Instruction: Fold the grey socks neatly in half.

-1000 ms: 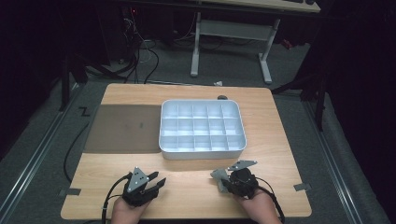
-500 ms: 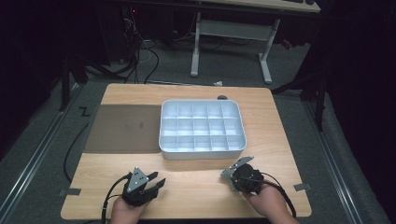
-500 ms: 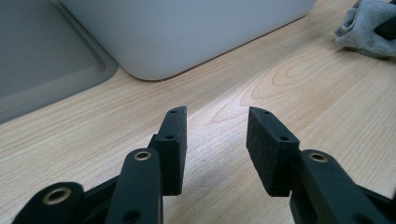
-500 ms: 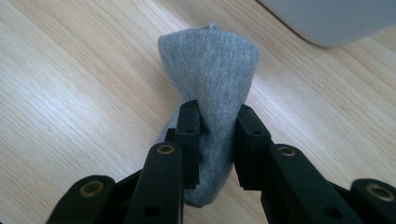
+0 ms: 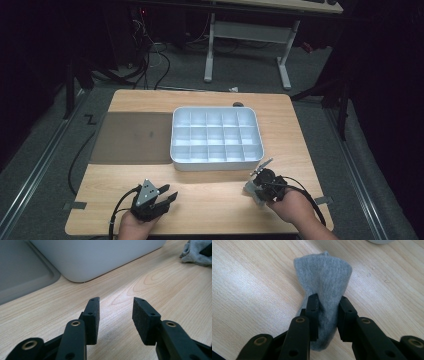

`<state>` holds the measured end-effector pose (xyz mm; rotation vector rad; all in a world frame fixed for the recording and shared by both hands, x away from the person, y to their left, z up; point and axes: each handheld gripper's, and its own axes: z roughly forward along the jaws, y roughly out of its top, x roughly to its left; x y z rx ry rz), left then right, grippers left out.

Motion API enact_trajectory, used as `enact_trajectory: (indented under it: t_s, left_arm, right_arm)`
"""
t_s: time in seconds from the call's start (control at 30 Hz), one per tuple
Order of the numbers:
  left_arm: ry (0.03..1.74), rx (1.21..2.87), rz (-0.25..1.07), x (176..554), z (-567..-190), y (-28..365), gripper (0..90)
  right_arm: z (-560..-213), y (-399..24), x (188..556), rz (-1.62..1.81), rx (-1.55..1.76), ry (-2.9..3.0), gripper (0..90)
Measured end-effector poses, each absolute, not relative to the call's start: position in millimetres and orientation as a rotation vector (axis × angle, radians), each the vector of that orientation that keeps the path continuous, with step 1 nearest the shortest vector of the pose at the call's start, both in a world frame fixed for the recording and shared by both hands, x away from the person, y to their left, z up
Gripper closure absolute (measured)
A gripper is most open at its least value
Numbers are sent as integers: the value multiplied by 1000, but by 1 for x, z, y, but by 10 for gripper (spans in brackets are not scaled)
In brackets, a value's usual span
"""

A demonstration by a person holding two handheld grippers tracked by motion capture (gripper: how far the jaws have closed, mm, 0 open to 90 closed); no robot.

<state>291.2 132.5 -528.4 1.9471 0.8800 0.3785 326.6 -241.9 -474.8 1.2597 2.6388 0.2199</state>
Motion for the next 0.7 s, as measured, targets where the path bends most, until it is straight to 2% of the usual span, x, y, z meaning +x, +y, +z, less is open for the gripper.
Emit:
enact_trajectory:
  t_s: [0.47,0.7]
  left_arm:
    - [882,1951,359,292,-530,132,578]
    - [888,1946,350,293,-531,132,578]
  right_arm:
    - [-476,-242,335,210,1279,2700,731]
    - [-476,-239,334,194,1224,2705,774]
